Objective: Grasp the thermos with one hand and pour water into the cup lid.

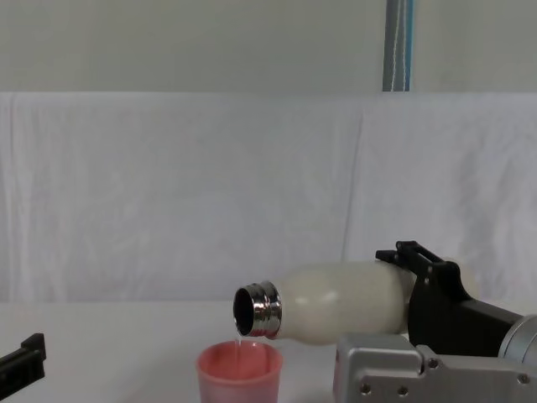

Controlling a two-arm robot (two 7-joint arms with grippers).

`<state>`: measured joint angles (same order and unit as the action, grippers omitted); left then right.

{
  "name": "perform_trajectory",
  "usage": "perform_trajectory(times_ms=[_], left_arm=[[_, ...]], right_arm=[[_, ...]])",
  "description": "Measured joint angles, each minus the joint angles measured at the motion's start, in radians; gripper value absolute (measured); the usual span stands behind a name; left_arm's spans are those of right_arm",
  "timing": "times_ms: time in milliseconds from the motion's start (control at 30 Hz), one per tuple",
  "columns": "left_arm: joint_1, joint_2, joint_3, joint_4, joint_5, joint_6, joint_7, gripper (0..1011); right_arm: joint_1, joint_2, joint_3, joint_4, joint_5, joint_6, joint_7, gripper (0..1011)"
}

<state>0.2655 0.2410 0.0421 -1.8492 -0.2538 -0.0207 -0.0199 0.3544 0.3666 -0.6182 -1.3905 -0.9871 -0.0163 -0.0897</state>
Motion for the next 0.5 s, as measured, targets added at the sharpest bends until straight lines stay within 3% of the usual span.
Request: perform_trajectory(times_ms=[500], left_arm=[[0.0, 0.0, 0.0, 0.0, 0.0, 0.0, 0.0, 1001]], right_arm=[[-0.005, -0.005, 0.004, 0.002, 0.024, -0.003, 0.022, 950]])
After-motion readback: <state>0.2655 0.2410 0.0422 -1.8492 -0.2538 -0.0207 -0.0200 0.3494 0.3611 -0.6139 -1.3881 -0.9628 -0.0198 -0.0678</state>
